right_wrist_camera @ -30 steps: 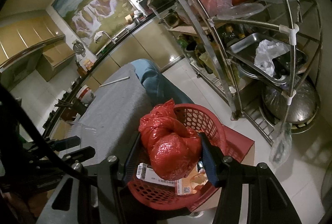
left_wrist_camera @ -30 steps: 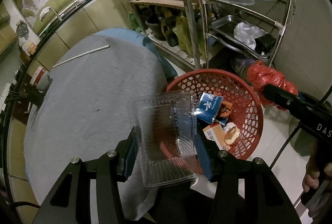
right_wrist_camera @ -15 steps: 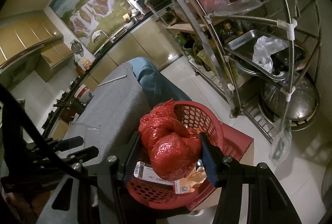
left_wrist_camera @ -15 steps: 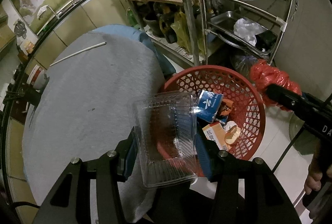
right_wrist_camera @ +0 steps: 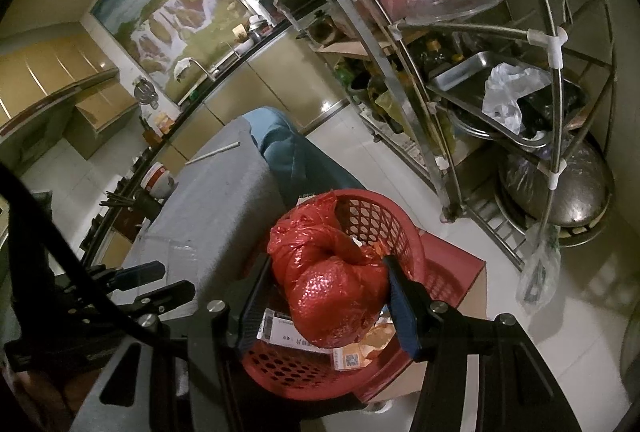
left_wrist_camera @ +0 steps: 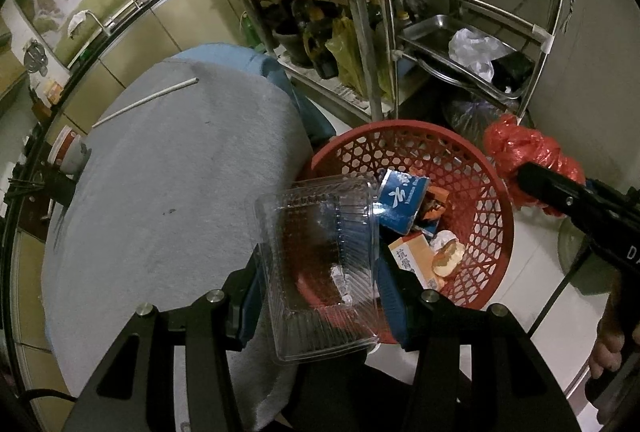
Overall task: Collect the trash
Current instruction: 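Lower the red bag and clear tray into the basket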
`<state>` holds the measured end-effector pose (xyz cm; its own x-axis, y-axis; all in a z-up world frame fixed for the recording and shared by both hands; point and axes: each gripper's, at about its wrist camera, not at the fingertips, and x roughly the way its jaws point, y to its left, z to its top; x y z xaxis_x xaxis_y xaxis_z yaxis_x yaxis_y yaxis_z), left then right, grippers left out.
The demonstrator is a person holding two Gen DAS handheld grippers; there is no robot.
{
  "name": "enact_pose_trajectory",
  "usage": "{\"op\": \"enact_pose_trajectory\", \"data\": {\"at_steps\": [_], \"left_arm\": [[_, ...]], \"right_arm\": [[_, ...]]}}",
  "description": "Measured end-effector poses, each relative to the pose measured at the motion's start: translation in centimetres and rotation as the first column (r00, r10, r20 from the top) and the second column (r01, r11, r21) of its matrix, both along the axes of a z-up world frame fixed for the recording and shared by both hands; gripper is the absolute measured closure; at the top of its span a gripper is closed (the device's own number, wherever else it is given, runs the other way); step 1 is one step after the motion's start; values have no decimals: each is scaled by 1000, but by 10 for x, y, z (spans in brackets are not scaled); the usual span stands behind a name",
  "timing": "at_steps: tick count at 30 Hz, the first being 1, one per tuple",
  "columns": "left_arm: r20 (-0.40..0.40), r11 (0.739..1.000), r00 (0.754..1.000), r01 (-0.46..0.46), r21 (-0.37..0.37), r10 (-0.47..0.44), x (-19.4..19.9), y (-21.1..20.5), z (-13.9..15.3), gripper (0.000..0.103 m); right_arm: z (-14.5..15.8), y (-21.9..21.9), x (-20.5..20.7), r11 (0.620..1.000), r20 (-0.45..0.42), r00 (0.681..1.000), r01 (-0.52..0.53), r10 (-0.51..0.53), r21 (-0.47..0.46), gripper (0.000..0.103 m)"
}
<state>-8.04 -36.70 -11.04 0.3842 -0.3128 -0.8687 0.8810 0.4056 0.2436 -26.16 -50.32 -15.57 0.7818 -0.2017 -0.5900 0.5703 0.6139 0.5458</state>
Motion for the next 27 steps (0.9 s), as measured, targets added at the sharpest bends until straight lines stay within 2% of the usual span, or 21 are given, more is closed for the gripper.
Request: {"op": "enact_pose_trajectory", "data": {"at_steps": [27], "left_arm": [[-29,1000,1000,-5,29,6,7,-9,-18,49]], "right_arm": [[-8,-2,5,999,-2,1000,-17,17,31,45]]}}
